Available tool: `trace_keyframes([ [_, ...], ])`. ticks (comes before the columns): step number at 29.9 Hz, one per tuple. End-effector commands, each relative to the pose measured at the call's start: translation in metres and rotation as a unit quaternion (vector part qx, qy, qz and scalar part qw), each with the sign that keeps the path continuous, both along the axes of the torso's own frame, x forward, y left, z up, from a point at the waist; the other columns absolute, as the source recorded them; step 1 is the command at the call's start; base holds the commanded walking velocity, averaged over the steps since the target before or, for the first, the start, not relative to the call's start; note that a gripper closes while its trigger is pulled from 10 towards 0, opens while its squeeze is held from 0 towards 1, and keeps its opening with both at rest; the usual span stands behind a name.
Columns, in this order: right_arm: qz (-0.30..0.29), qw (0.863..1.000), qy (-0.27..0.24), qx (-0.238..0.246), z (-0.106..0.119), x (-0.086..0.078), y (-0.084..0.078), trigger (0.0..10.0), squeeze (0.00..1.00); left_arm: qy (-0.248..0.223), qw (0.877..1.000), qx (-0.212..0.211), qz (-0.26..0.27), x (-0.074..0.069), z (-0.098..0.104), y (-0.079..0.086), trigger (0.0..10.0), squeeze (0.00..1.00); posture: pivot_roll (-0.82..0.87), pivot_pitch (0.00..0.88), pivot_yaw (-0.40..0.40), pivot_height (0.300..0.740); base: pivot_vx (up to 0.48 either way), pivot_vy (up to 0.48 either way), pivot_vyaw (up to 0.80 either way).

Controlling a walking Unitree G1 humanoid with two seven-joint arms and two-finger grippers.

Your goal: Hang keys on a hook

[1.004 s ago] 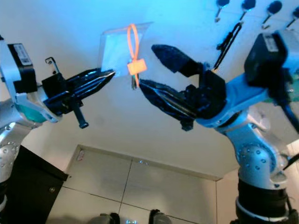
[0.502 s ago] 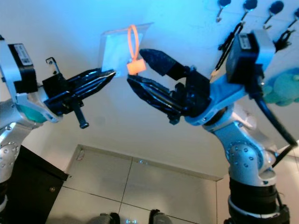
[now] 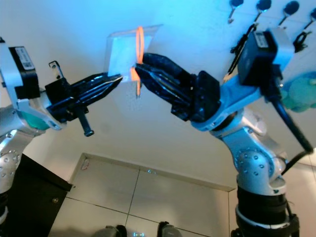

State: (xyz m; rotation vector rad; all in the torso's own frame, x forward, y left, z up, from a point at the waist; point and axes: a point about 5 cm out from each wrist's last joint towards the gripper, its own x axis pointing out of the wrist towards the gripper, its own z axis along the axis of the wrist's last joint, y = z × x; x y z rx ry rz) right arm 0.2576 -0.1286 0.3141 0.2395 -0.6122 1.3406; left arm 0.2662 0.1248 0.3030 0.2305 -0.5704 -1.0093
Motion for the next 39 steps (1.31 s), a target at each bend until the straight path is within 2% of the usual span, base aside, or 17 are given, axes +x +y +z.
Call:
trace_keyframes([
  [1,0.002,1.000,-0.013,0.000,0.003,-0.003,0.002,0.0,0.00,-0.004,1.000,0.006,-0.009,-0.002,0.000,-0.002,0.0,0.00,-0.02,0.121,0.061,0.740,0.000,0.000,0.00],
  [13,-0.017,1.000,-0.015,-0.007,0.003,-0.001,0.002,0.0,0.00,-0.007,1.000,0.009,-0.008,-0.001,0.001,-0.003,0.0,0.00,-0.02,0.122,0.064,0.740,0.000,0.000,0.00],
  [14,-0.016,1.000,-0.011,-0.006,0.003,-0.001,0.002,10.0,0.00,-0.008,1.000,0.009,-0.008,-0.001,0.001,-0.003,0.0,0.00,-0.02,0.121,0.065,0.740,0.000,0.000,0.00],
  [16,-0.017,1.000,-0.007,-0.004,0.003,-0.001,0.002,10.0,0.00,-0.008,1.000,0.009,-0.008,-0.001,0.001,-0.004,0.0,0.00,-0.02,0.121,0.065,0.740,0.000,0.000,0.00],
  [17,-0.027,1.000,-0.001,0.002,0.004,0.002,0.001,10.0,0.42,-0.008,1.000,0.009,-0.008,-0.001,0.001,-0.004,0.0,0.00,-0.03,0.120,0.066,0.740,0.000,0.000,0.00],
  [18,-0.035,0.999,0.003,0.007,0.004,0.003,-0.001,10.0,0.42,-0.008,1.000,0.010,-0.008,0.000,0.001,-0.004,0.0,0.00,-0.03,0.120,0.066,0.740,0.000,0.000,0.00],
  [19,-0.037,0.999,0.004,0.008,0.004,0.004,-0.001,10.0,1.00,-0.008,1.000,0.010,-0.008,0.000,0.001,-0.004,0.0,0.00,-0.03,0.120,0.066,0.740,0.000,0.000,0.00],
  [31,-0.069,0.997,0.015,-0.002,-0.001,0.007,0.000,10.0,1.00,-0.008,1.000,0.011,-0.012,0.000,0.000,-0.006,0.0,0.00,-0.03,0.115,0.066,0.740,0.000,0.000,0.00],
  [32,-0.067,0.998,0.017,-0.004,-0.002,0.007,0.002,10.0,0.52,-0.008,1.000,0.011,-0.012,0.000,0.000,-0.006,0.0,0.00,-0.03,0.113,0.065,0.740,0.000,0.000,0.00],
  [34,-0.067,0.998,0.017,-0.004,-0.002,0.007,0.002,10.0,0.52,-0.008,1.000,0.011,-0.012,0.000,0.000,-0.006,0.0,0.00,-0.03,0.113,0.065,0.740,0.000,0.000,0.00],
  [35,-0.064,0.998,0.018,-0.006,-0.002,0.007,0.004,10.0,0.00,-0.009,1.000,0.011,-0.013,0.000,0.000,-0.006,0.0,0.00,-0.03,0.113,0.065,0.740,0.000,0.000,0.00],
  [39,-0.050,0.998,0.024,-0.012,-0.005,0.006,0.010,10.0,0.00,-0.010,1.000,0.010,-0.014,0.000,0.000,-0.007,0.0,0.00,-0.03,0.109,0.060,0.740,0.000,0.000,0.00],
])
